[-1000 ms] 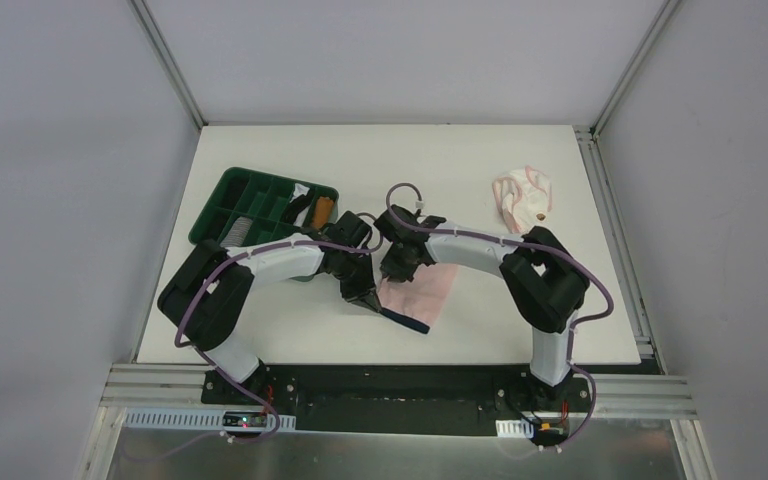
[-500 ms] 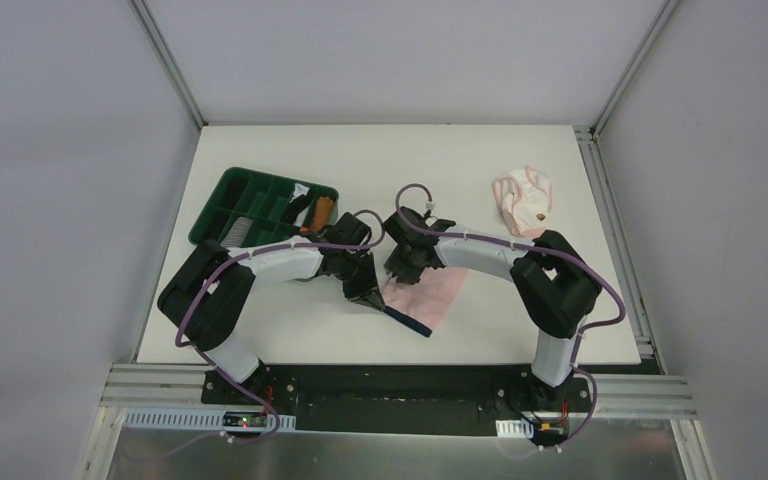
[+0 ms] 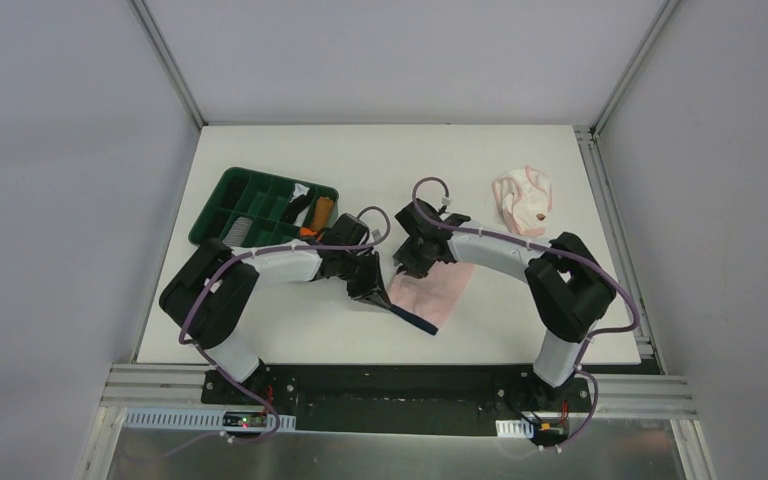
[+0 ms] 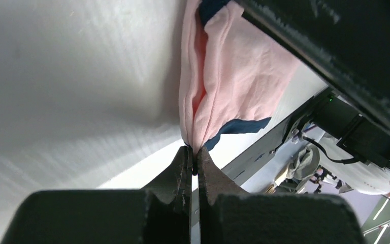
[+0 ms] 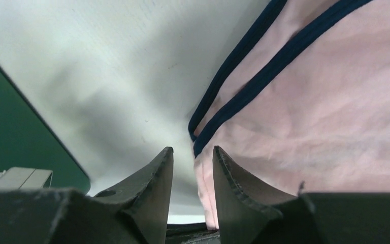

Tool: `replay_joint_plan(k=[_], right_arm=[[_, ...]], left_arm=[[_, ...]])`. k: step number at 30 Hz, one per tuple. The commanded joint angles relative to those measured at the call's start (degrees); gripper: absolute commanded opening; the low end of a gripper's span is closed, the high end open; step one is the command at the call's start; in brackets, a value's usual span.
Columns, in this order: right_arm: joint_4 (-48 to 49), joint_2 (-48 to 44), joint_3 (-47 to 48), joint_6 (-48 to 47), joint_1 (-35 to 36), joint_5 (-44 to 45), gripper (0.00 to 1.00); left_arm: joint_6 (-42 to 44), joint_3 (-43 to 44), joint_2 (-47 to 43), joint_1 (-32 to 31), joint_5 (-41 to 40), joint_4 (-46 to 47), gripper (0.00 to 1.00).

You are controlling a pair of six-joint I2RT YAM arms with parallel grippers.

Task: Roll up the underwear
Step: Fold the underwear at the center of the board.

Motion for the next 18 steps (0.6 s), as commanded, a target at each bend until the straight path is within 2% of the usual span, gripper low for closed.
replay_joint_plan(k=[1,8,18], right_arm=[[-3.1,-3.6,0.2,-0.3,-0.8,2.8,0.37],[-4.5,-4.2,-0.4,-2.7,-3.6,3.4,0.37],[-6.4,-0.4,3.7,-6.8,-8.1,1.9,0.37]], left_arm=[[3.2,4.4,3.0,0.6,3.0,2.7,0.0],[6.9,12.0,9.8,2.9,7.0,-0.9,0.0],[7.7,13.9,13.4,5.2,6.5,-4.1,0.0]])
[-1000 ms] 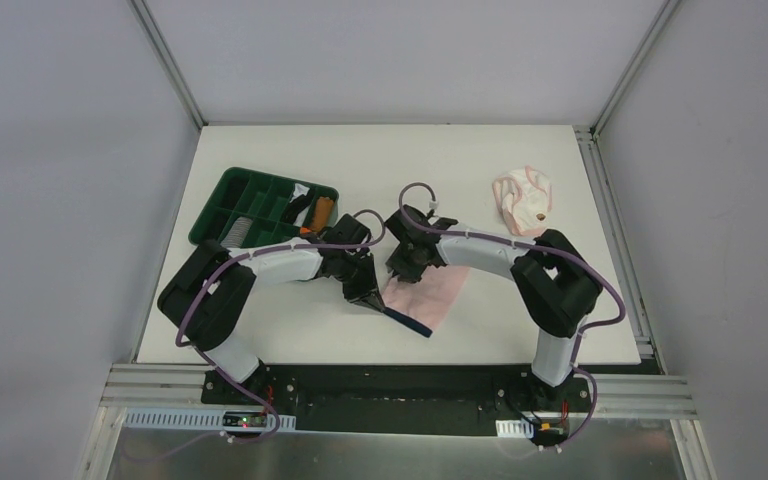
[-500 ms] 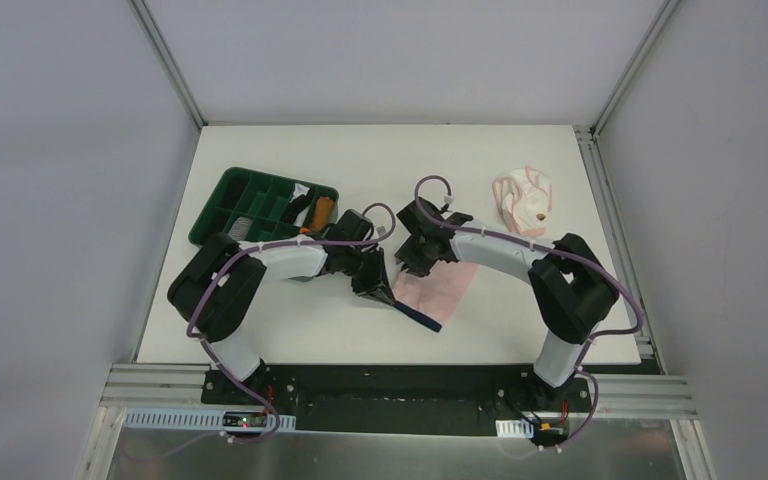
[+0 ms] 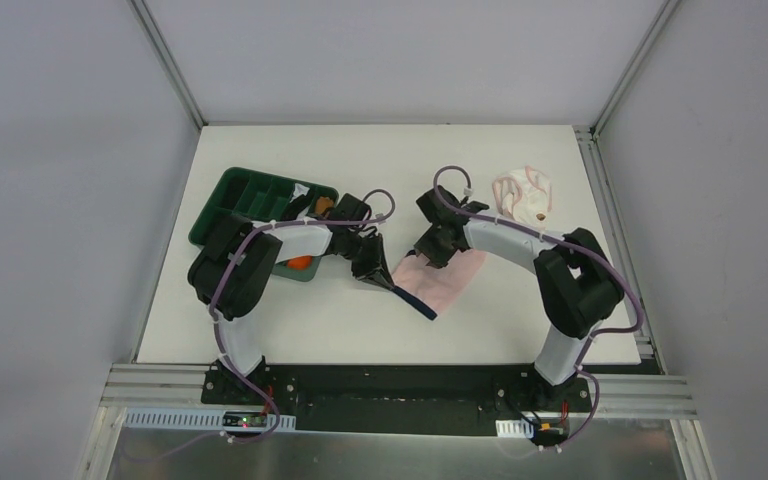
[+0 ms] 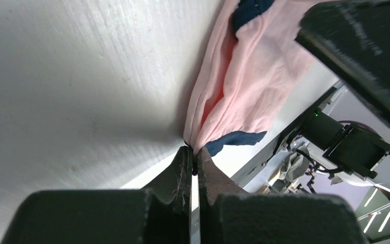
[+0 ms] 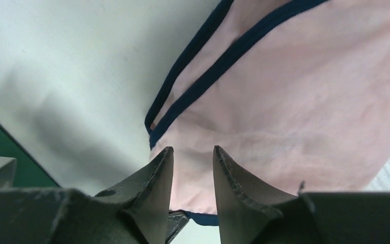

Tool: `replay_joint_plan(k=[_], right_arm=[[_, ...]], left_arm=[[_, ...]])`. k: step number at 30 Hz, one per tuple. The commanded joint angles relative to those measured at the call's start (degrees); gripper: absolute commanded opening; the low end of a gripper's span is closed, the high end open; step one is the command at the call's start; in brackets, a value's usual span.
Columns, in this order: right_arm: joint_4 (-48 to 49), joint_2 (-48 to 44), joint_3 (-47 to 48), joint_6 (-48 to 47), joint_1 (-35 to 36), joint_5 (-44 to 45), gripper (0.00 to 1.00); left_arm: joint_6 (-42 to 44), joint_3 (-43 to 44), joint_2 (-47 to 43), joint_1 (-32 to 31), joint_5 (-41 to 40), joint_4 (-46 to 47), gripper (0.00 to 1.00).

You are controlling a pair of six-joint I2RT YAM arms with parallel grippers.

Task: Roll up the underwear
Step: Fold the underwear at the center of the board.

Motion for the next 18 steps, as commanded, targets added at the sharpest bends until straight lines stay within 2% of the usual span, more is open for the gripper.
replay_joint_plan(k=[1,18], right_arm=[[-2.4,1.7,4.7,-2.9,-1.0,0.1,0.37],[-5.4,11.6,13.5,-4.2,-0.8,-3.5,0.36]], left_arm=[[1.7,2.8,2.2,-0.2,1.0,-2.4,0.0],[1.8,5.2,3.9,-0.2,0.7,-4.1,0.0]])
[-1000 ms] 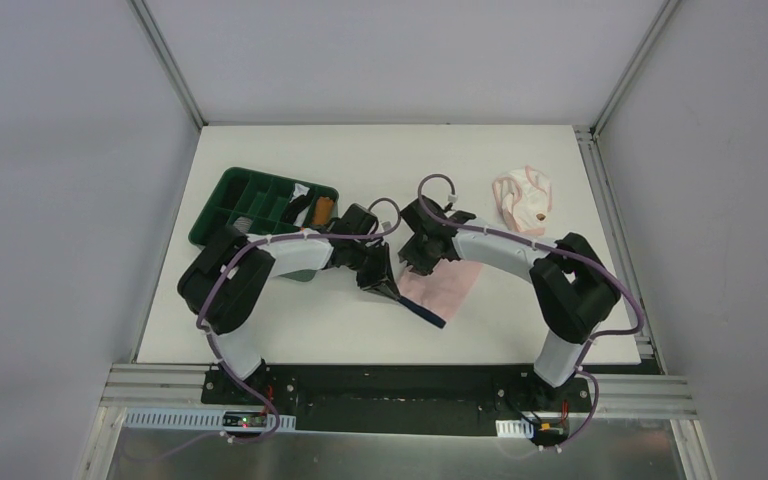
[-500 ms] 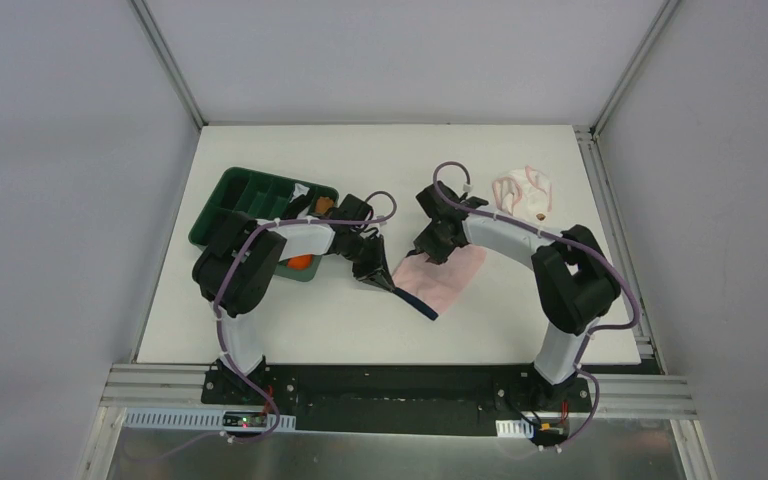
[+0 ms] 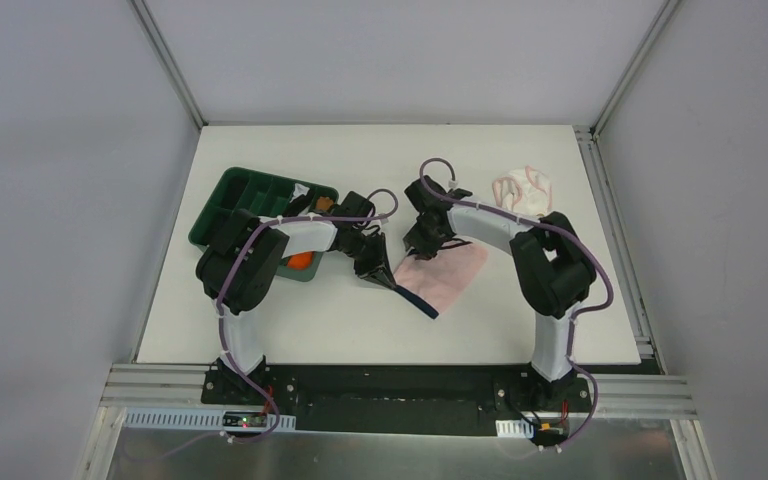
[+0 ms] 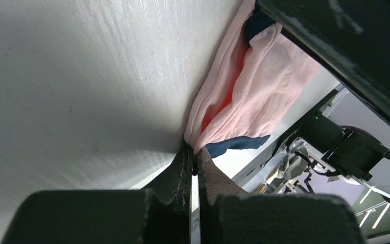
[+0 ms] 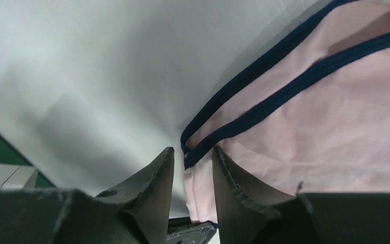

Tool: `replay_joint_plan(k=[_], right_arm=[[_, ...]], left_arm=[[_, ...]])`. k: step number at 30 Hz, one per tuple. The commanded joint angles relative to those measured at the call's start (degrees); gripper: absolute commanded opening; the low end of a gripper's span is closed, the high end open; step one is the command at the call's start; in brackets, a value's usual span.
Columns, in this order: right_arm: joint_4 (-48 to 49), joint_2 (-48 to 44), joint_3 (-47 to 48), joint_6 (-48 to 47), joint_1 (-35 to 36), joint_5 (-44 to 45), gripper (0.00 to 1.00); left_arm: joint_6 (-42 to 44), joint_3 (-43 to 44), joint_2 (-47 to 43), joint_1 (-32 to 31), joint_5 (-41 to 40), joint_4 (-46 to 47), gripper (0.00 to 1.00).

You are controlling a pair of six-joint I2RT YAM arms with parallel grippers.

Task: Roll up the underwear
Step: Fold the underwear at the center of the board.

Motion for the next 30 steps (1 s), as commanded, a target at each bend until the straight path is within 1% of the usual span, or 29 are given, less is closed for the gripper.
replay_joint_plan(k=[1,4,6,7,9,13,16,18,22,25,27,30], right_arm=[[-3.1,3.4,4.0,-1.1,0.2,-0.5,0.36],[-5.3,5.8,6.1,-1.7,0.7,2.5,0.34],[-8.8,8.0,8.7,-3.0,1.3,4.8,0.32],[-11.0,9.3,9.8,-3.5,1.6,5.6,0.3],[-12.4,10.6,10.4,-3.9,2.0,6.7,0.24],[-11.9,10.9,9.0,-3.9,2.3,7.3,0.12],[-11.3,9.6,8.1,-4.2,2.3,7.0,0.06],[-10.7,8.2,8.0,-4.8,2.3,6.6,0.0],[-10.1,4.6,9.0,-6.2,2.3,6.1,0.0],[-9.8,2.1,9.2,-6.4,2.0,6.0,0.0],[-8.3,-0.1,7.9,-6.0,1.6,4.9,0.0],[-5.8,-3.4,5.2,-5.6,0.8,3.7,0.0]], left_arm=[[1.6,1.4,-0.1,-0.1,0.3,-1.3,0.0],[1.7,1.3,-0.1,0.0,0.2,-1.4,0.0],[1.7,1.2,0.0,0.0,0.2,-1.3,0.0],[1.8,1.3,0.1,0.0,0.2,-1.3,0.0],[1.9,1.4,0.2,0.1,0.2,-1.3,0.0],[2.0,1.6,0.1,0.1,0.0,-1.3,0.0],[2.0,1.4,-0.2,0.1,0.0,-1.3,0.0],[2.2,1.4,-0.5,0.2,-0.3,-1.7,0.0],[4.7,3.9,-0.4,0.1,-2.5,-7.8,0.0],[5.2,4.3,-2.1,0.1,-3.6,-9.5,0.0],[5.3,4.8,-3.5,-0.1,-4.4,-10.5,0.0],[6.6,7.2,-3.7,-0.9,-6.9,-14.7,0.0]])
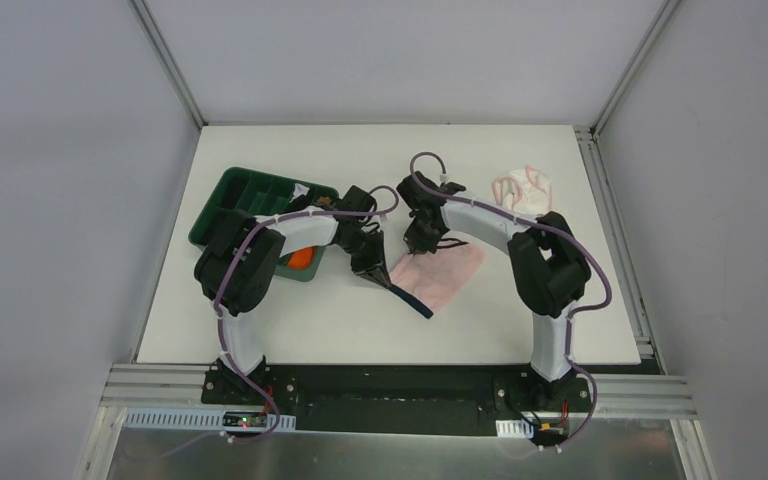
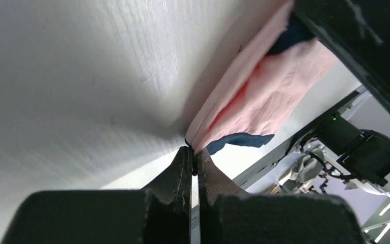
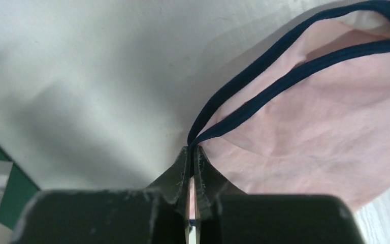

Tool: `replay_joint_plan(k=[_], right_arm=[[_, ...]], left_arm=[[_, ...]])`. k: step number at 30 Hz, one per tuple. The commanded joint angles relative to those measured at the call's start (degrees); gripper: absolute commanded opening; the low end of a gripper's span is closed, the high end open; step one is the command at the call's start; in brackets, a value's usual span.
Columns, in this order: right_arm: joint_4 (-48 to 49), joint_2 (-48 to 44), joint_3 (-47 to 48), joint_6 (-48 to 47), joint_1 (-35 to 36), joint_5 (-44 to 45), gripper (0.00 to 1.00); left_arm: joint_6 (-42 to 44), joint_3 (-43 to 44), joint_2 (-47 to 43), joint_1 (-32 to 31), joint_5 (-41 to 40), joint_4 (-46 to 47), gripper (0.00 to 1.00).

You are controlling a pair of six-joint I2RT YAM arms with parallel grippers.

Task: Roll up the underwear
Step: Fold the underwear at the center of the board.

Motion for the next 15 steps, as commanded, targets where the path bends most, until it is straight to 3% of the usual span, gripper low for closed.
replay_joint_plan(k=[1,15], right_arm=[[1.6,-8.3,-2.6,-0.5,-0.9,0.0,0.0],[5.0,-17.9,-11.3,0.2,-2.9,-1.3,0.0]], left_arm=[[3.9,4.7,-2.9,-1.2,-4.1,-8.0,0.0],[4.0,11.1,-6.4,-6.3,-10.3,-16.5,0.0]])
